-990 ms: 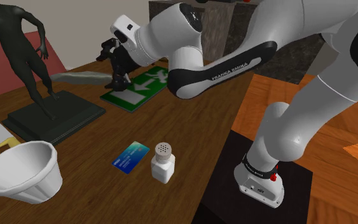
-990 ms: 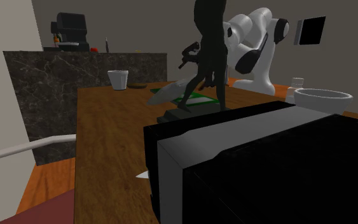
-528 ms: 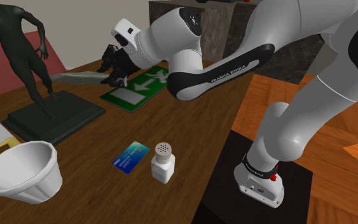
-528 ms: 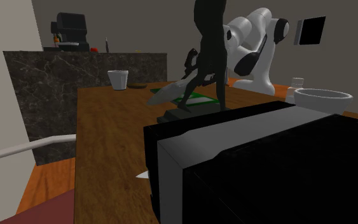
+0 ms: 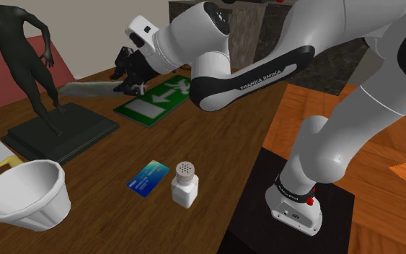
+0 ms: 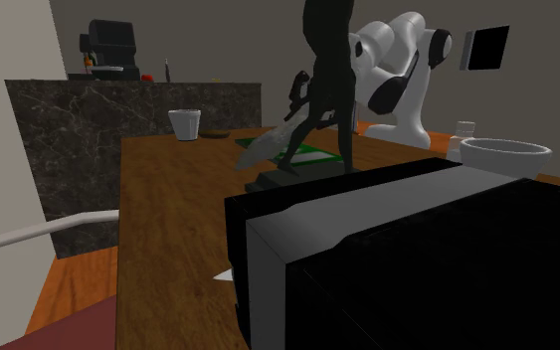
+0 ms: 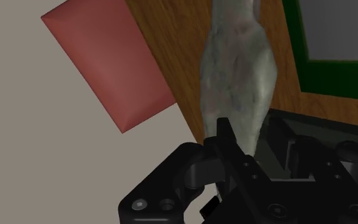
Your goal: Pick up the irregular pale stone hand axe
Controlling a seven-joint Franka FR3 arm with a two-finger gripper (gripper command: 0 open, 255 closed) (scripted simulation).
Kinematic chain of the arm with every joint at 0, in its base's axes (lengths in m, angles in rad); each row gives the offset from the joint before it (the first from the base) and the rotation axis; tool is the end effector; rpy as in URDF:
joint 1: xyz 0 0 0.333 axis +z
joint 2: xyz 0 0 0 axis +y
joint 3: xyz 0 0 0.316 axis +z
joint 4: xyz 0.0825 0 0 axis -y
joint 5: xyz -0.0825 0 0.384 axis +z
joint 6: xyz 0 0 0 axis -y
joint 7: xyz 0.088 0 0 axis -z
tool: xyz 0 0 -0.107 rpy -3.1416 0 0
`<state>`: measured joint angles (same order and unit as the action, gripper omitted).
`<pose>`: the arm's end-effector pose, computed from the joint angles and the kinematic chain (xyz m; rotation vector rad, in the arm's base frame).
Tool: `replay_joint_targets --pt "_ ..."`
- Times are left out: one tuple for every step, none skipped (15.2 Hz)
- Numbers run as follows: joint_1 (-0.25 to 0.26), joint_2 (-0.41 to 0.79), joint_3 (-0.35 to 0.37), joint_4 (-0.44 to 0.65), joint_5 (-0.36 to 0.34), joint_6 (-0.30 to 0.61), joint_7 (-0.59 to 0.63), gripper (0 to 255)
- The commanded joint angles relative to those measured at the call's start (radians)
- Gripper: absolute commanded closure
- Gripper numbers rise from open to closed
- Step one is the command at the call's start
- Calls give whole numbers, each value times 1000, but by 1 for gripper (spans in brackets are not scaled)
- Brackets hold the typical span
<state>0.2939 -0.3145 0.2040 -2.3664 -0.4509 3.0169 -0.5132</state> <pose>0.4158 0.2731 0.5538 1.8854 1.6766 1.2621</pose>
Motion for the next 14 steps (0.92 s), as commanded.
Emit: replay_joint_targets --pt "25 -7 -18 17 23 -26 -24 255" --pt "37 -11 -27 26 34 -39 -36 255" --pt "47 -15 -34 35 45 -53 -47 255" --pt "57 -18 -42 44 56 -66 -58 255" --pt "66 -21 -48 54 66 -79 -69 255" --pt "75 -24 -55 63 75 -93 -79 255" --pt "83 -27 -60 73 83 -106 -88 255" --pt "91 -30 -66 84 92 -119 -97 255" --pt "97 -32 -70 94 100 -133 -106 255" --pt "104 -34 -74 105 107 -146 -114 255" --pt "110 -36 -79 116 115 -159 -122 255" --pt "115 -38 -82 127 122 -172 -130 255" --pt "116 -39 -83 128 123 -174 -131 255" --pt "116 -39 -83 128 123 -174 -131 255"
